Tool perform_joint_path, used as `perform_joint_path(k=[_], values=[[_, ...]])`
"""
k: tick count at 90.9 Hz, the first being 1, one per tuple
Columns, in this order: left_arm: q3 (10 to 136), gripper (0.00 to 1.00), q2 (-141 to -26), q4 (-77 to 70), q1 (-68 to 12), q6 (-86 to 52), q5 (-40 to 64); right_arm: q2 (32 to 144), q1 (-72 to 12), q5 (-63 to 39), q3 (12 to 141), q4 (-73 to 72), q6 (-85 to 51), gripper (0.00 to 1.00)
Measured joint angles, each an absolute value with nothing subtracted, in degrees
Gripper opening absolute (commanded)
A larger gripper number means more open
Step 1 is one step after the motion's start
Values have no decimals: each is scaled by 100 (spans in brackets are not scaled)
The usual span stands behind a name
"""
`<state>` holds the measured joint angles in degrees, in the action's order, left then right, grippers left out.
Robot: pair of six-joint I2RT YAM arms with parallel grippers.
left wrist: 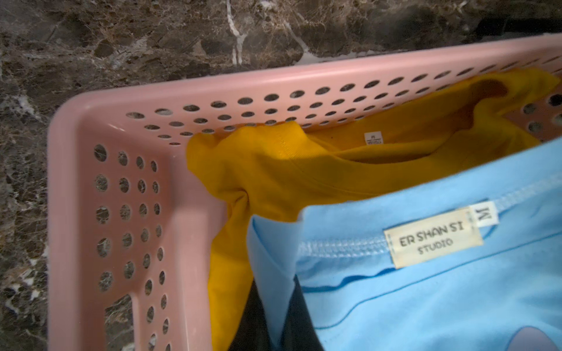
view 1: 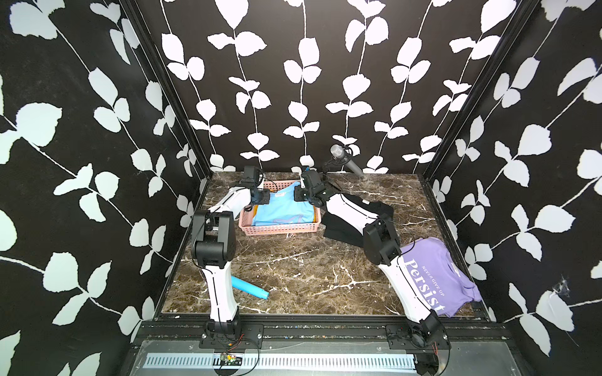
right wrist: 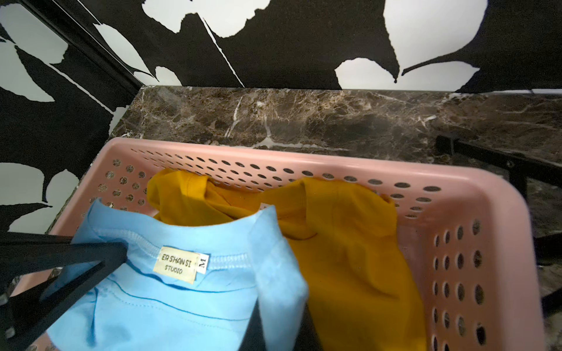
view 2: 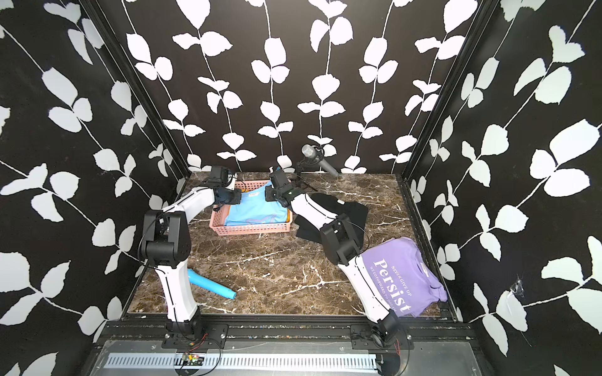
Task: Put the folded t-shirts into the basket
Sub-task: Place the T-shirt in the bin.
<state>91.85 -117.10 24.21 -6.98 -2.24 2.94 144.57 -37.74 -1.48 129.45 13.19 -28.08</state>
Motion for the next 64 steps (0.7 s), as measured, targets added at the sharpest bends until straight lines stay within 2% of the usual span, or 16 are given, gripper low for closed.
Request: perform_joint_path(k=[18,38,64], values=[[9321,10,-11874,2458,-696,-183,204,14536,-3771,-119,13126,1433,-2794,13],[9362,33,-11928,2462,-696,-130,36,14626,-3756,-32,13303,1540,-2744,27],[9426,57,-11928,2567,-696,-145,-150,14623,-3660,64,13388,1579,-2630,47]])
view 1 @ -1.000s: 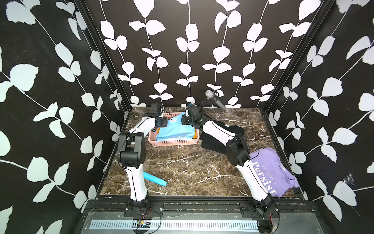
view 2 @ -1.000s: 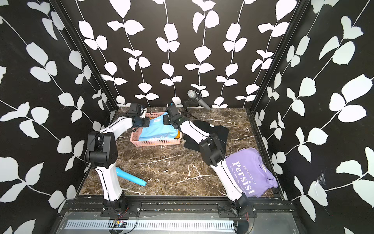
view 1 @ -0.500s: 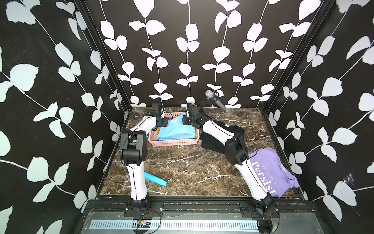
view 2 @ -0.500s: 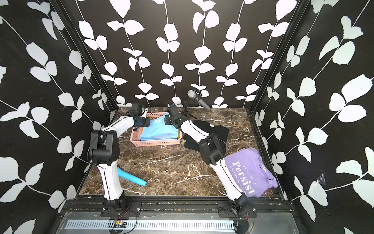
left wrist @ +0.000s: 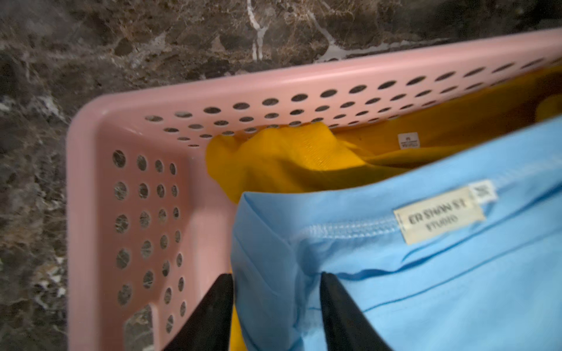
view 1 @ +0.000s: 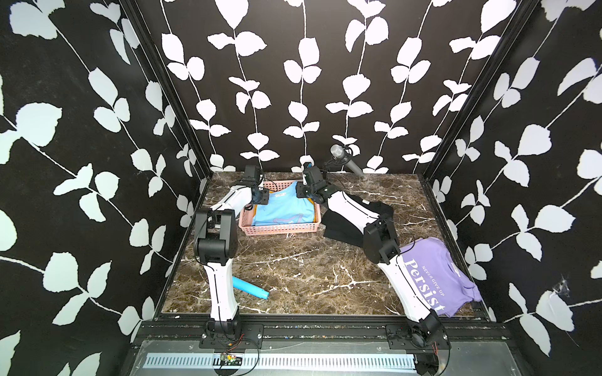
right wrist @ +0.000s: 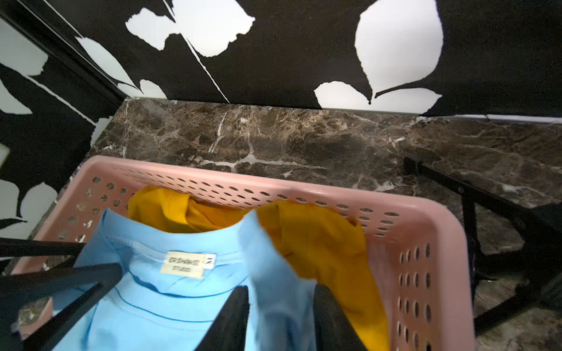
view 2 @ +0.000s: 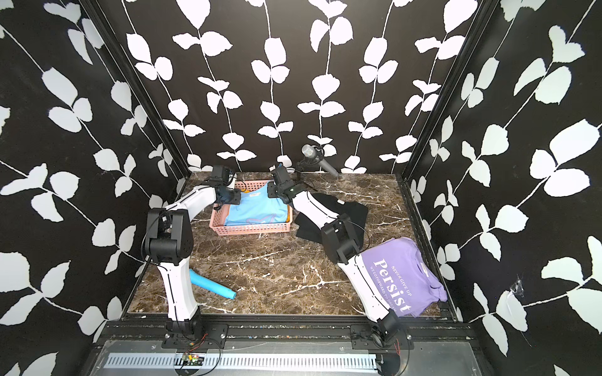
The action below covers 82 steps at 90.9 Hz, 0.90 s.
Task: Put the folded t-shirts into the basket
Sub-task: Place the T-shirt in the bin.
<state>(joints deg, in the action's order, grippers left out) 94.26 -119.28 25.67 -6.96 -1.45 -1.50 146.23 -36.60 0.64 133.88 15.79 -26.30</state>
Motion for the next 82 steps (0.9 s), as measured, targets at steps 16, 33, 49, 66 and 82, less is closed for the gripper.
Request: perform_joint_path(k=[16,33,49,66,82], values=[[9435,64,-11887,2563,-696,-172,-305,14580,-3636,62,13373,1621,-2528,53],[9317,65,-11526,2545,-696,-209,-403,14138,-3634,-97,12866,1566,-2429,56],[9094,55,-11148,2349,-698,-281,-104,13404,-3634,-342,11909,1278,-2359,57],[9115,43,-11334,2244,-707,-375,392,12630,-3634,-530,10763,884,-2333,57],[9389,45,-11957,2300,-709,-405,484,12003,-3634,-561,9684,670,-2241,58]])
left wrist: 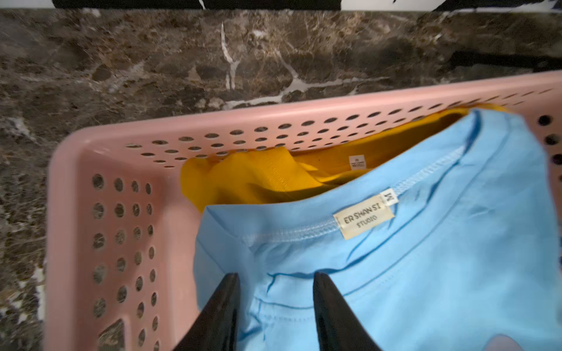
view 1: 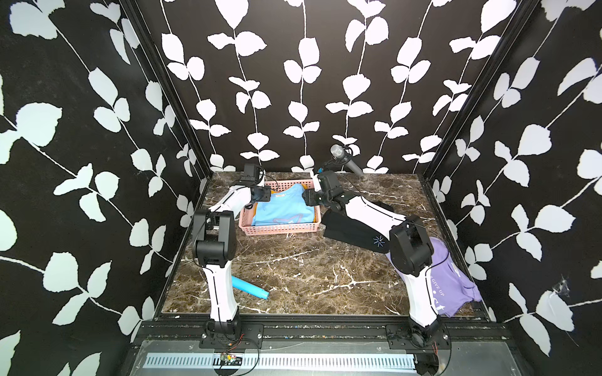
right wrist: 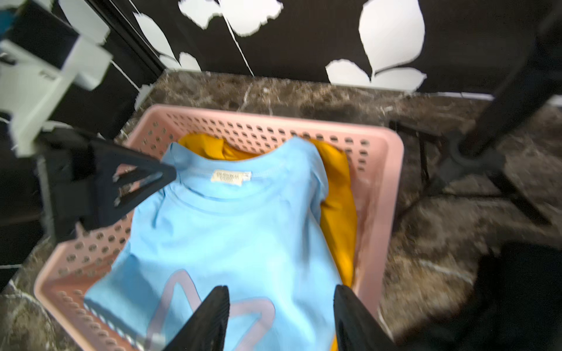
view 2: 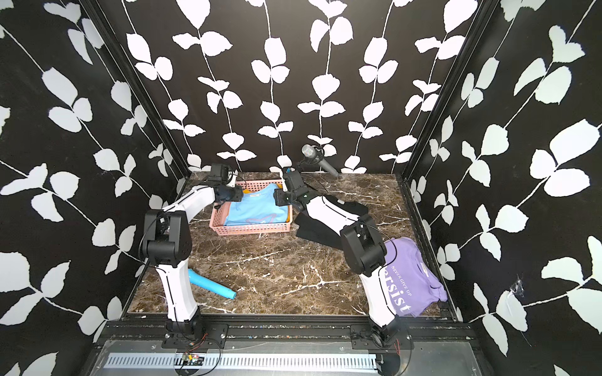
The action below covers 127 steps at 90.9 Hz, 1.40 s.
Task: Put the folded t-shirts into the basket
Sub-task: Place the T-shirt in the bin, then move the T-shirt to the center of the board.
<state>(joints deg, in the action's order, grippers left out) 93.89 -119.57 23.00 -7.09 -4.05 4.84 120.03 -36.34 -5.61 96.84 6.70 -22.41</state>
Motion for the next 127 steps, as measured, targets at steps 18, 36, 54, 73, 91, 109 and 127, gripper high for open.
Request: perform_joint_path(k=[18,36,54,73,91,109,127], values=[[9725,55,-12510,2565,-709,-384,322,11198,-3566,-489,8567,768,-2091,59],[9937,61,-12586,2753,-709,-408,287,10285,-3164,-353,7572,1026,-2078,61],[9598,62,-12162,2689,-746,-591,454,9946,-2762,38,7030,1577,-1975,64],[8388,63,-10565,2165,-869,-1028,725,10582,-2738,-119,7306,1824,-1859,64],[7166,63,-9351,1472,-1328,-1295,917,11402,-2738,-480,7773,1874,-1817,60],[6239,63,-8903,1216,-1691,-1463,982,11340,-2738,-733,7446,1817,-1820,57],[5531,63,-8353,1052,-1806,-1610,989,10628,-2801,-1160,6357,1367,-1990,52]])
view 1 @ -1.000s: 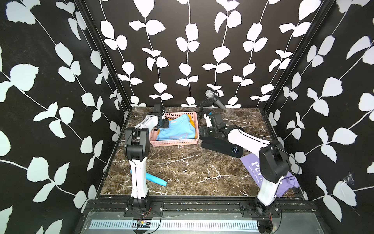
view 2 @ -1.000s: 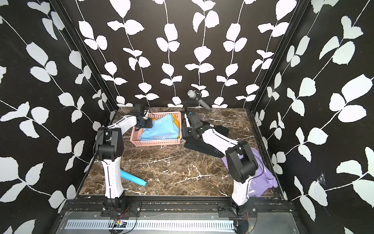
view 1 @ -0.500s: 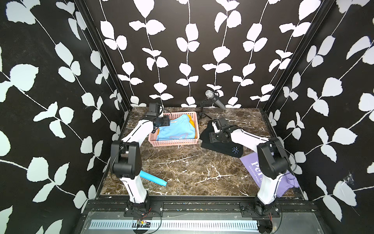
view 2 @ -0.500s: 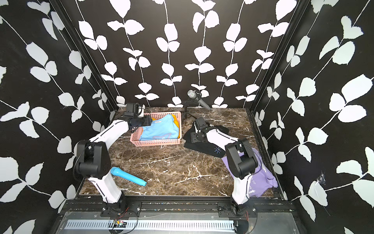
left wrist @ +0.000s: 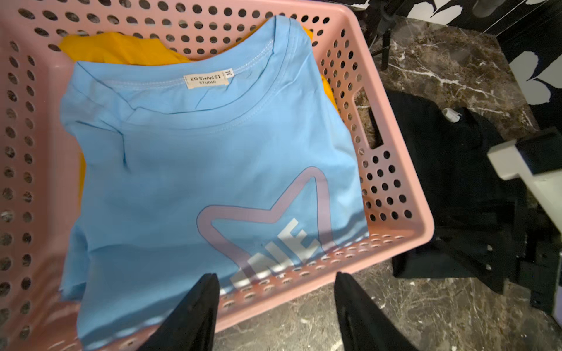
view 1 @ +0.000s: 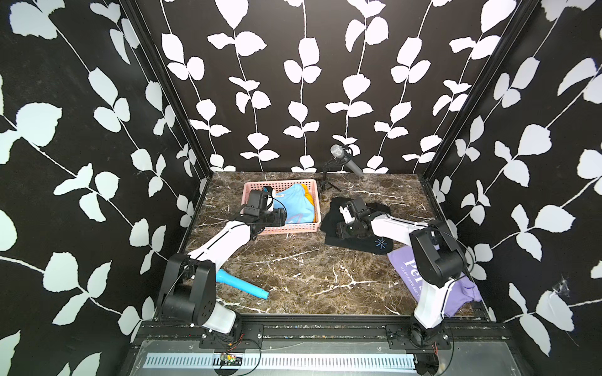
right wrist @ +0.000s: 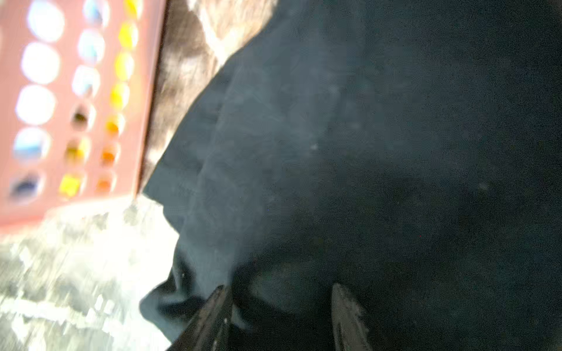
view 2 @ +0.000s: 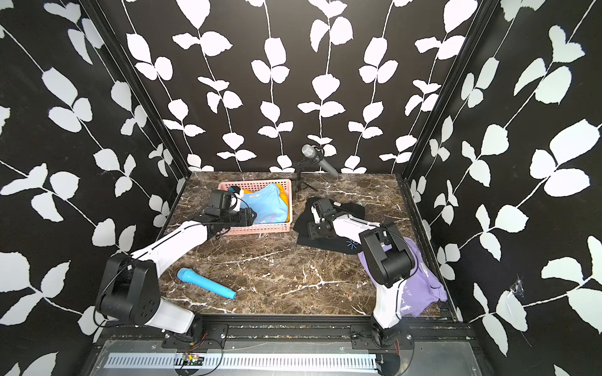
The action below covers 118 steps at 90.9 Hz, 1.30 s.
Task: Put the folded t-shirts into the basket
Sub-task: Move the T-shirt to the center of the board.
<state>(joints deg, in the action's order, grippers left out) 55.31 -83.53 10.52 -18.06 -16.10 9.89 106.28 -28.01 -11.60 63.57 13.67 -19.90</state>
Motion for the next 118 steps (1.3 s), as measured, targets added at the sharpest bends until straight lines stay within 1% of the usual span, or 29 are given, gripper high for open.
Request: perform_joint_path(k=[16,36,60,69,90,104,118], values=[[5048,63,-7813,987,-1863,-1695,987,10173,-3179,-1286,5756,1271,-2215,49],[4890,63,-7417,1002,-1874,-1702,985,9789,-3854,-1232,5225,1061,-2705,48],[4748,63,-7277,1031,-1938,-1804,1009,9679,-4827,-1225,4969,716,-3389,44],[4716,63,-7277,1048,-1999,-1844,1017,9671,-5033,-1286,4936,655,-3531,44],[4641,63,-7196,1164,-2495,-1861,937,9472,-4995,-1299,4877,998,-3518,44],[4556,60,-7310,1129,-3068,-1964,897,9207,-4687,-1490,4635,1251,-3411,45],[4554,59,-7850,904,-3662,-2086,895,8733,-4311,-1793,4244,1297,-3424,53]])
